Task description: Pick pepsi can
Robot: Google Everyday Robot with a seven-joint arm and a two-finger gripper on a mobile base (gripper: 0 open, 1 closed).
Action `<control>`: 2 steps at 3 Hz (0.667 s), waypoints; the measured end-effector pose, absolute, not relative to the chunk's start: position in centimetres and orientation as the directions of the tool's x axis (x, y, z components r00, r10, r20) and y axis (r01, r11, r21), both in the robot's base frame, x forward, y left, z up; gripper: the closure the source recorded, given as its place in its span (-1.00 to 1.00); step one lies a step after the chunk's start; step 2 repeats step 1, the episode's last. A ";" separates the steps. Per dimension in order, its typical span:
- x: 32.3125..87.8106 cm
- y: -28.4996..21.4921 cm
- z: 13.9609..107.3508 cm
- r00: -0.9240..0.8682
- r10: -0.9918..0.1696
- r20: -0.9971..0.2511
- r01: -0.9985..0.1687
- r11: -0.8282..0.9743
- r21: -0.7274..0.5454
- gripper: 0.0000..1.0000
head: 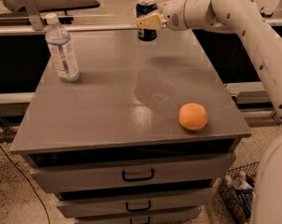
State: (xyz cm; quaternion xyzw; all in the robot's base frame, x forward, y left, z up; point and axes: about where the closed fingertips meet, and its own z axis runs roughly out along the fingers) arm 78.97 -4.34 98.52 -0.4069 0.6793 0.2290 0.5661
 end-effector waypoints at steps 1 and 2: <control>78.6 -3.5 98.3 -0.030 -0.290 -0.956 -0.825 0.547 -0.140 1.00; 78.6 -3.5 98.3 -0.030 -0.290 -0.956 -0.825 0.547 -0.140 1.00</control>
Offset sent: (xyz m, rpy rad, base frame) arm 0.0000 0.0000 0.0000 0.0000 0.0000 0.0000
